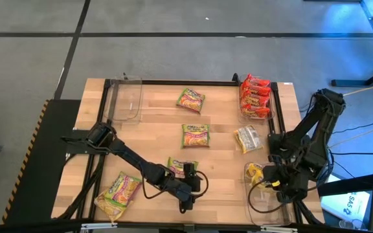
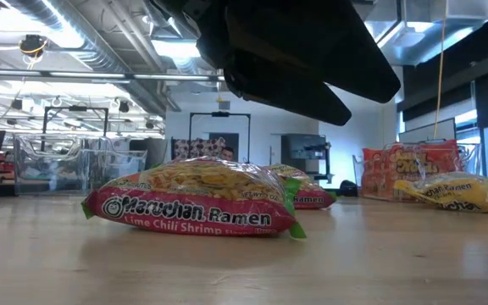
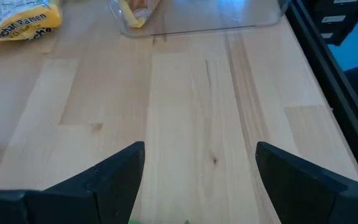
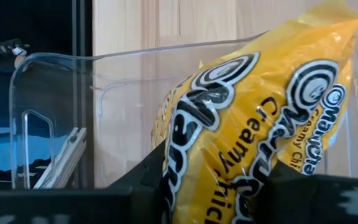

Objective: Sort Maruchan noodles
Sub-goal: Put the yellow noodle pack into the bottom transparent bin

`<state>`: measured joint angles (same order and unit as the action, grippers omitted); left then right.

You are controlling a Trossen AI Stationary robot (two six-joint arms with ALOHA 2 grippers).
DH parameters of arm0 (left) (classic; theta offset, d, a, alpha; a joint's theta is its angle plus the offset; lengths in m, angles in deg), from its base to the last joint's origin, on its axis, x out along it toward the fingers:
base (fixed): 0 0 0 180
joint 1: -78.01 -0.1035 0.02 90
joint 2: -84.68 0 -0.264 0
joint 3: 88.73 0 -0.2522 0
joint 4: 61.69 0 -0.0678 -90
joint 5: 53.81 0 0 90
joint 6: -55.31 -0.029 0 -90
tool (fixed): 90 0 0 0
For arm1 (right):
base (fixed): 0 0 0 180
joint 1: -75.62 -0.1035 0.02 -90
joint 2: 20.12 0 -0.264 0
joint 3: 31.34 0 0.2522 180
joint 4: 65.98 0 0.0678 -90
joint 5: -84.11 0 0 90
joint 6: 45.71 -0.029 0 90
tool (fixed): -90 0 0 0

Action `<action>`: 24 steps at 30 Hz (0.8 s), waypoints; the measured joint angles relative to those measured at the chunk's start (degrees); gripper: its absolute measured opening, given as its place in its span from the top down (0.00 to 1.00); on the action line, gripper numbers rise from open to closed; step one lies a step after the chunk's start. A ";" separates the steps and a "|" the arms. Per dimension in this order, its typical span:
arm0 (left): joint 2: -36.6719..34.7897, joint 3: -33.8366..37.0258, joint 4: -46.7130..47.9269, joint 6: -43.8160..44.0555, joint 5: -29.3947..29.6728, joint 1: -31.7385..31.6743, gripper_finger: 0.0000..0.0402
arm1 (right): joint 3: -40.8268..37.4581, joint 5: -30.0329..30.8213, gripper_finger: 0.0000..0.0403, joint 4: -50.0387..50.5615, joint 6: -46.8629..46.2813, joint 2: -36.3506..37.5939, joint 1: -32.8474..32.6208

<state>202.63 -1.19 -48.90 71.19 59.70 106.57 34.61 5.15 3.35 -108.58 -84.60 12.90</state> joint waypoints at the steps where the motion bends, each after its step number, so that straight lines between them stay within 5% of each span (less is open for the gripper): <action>1: 0.00 0.00 0.00 0.00 0.00 0.00 0.25 | -0.17 -0.04 0.74 -0.02 -0.02 -0.01 0.04; 15: 0.00 0.00 -0.09 0.02 0.00 -0.05 0.25 | -7.92 -3.12 0.74 -5.42 -2.78 -0.14 -0.33; 24: 0.00 0.00 -0.11 0.00 0.00 -0.43 0.25 | -8.81 1.89 0.74 -6.30 -0.02 -0.14 -0.31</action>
<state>202.63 -1.19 -49.01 71.19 59.70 106.14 25.80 7.04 -2.94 -108.61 -84.74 12.59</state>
